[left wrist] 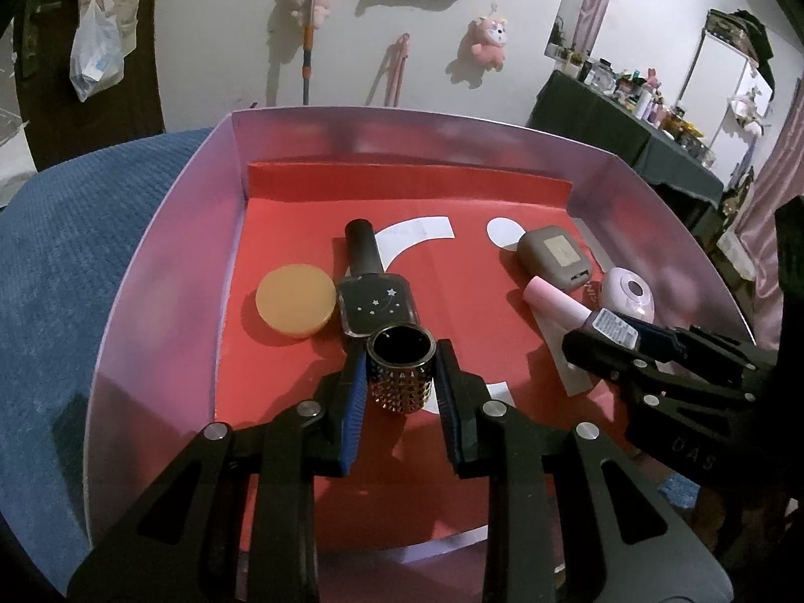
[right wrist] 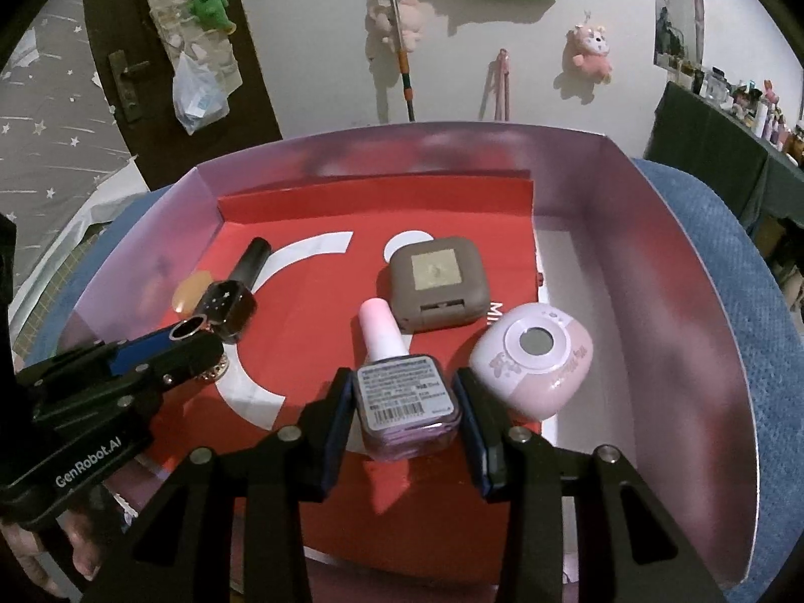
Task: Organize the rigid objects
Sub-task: 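Lower the mesh cylinder and nail polish onto the red paper and open both tools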
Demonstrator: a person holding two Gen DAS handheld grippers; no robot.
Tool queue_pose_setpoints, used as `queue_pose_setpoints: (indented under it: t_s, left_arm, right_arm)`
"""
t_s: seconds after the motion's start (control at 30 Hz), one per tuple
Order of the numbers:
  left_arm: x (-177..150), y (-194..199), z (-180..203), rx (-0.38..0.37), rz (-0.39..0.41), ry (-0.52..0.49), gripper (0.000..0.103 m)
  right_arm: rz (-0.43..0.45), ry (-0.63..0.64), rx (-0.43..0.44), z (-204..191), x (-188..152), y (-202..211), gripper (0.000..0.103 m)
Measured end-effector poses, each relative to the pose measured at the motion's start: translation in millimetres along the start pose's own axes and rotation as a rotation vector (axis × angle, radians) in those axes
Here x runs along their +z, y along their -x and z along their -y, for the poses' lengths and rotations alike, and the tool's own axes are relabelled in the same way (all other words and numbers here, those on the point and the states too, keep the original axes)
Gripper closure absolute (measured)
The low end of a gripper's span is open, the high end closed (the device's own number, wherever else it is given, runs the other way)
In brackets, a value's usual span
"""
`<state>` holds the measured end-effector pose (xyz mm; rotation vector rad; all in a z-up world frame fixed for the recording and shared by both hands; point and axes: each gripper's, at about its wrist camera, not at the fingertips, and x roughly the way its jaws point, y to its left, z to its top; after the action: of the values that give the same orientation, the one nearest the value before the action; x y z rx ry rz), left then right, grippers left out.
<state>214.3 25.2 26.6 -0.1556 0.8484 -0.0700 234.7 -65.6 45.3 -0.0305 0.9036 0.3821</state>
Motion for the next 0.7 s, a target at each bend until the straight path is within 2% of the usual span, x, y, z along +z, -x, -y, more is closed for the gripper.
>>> queue_pose_setpoints:
  t_s: [0.57,0.7]
  left_arm:
    - [1.8,-2.3,-0.3,-0.010,-0.005,0.006,0.078]
    - [0.3,-5.4,-0.3,0.017,-0.013,0.004,0.077]
  right_arm:
    - [-0.007,-0.006,0.010,3.0,1.3,-0.2,0.060]
    - [-0.007,-0.007,0.013,3.7,0.9,0.4,0.060]
